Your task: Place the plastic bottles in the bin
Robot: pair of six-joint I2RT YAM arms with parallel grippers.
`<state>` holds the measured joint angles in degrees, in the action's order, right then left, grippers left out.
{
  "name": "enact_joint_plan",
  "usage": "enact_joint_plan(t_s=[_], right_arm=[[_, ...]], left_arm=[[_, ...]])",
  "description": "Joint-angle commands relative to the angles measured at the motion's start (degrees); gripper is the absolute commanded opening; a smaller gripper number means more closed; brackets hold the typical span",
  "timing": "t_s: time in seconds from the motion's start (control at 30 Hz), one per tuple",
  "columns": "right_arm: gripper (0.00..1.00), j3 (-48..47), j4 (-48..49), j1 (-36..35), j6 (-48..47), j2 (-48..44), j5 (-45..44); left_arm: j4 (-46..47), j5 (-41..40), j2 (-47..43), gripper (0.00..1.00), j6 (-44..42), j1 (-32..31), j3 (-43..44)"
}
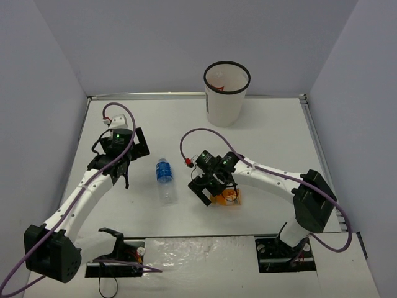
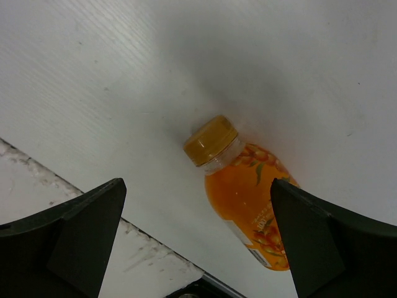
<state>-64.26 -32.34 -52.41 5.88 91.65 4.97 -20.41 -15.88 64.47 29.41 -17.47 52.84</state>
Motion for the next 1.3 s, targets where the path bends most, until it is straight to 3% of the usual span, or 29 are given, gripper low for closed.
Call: enact_joint_plan(t_s=[0.0,0.47,0.57,0.73,0.93,1.1,1.27], right_arm=[[1.0,-3.6,-6.5,-1.7,5.5,5.2,-14.1],[1.0,-4.6,-8.0,-2.1,6.9,13.7,-17.6],[0.85,-4.6,-8.1,-2.1,7.2,13.7,-18.2],[0.38,-5.0,-8.6,-2.1,7.7,12.8,-19.5],[0.3,-9.3,-8.7,-1.6,8.3,11.1,-25.9],[0.22,-17.1,2.5,2.0,7.0,7.0,-23.6],[0.21,-26.4,16.1,8.4,2.5,3.8,-17.4]], left_arm=[[1.8,-0.3,-0.9,0.97,0.4,0.6,3.7],[1.6,-1.7,-1.6,0.97,0.2,0.7,3.5],[1.4,-2.1,-1.9,0.97,0.3,0.7,3.4],[1.2,-2.3,-2.1,0.97,0.5,0.7,3.4],[1.6,-1.5,-2.1,0.97,0.6,0.7,3.2],[0.9,-0.5,-1.7,0.97,0.4,0.7,3.8],[1.9,1.5,-2.1,0.97,0.1,0.7,3.2]])
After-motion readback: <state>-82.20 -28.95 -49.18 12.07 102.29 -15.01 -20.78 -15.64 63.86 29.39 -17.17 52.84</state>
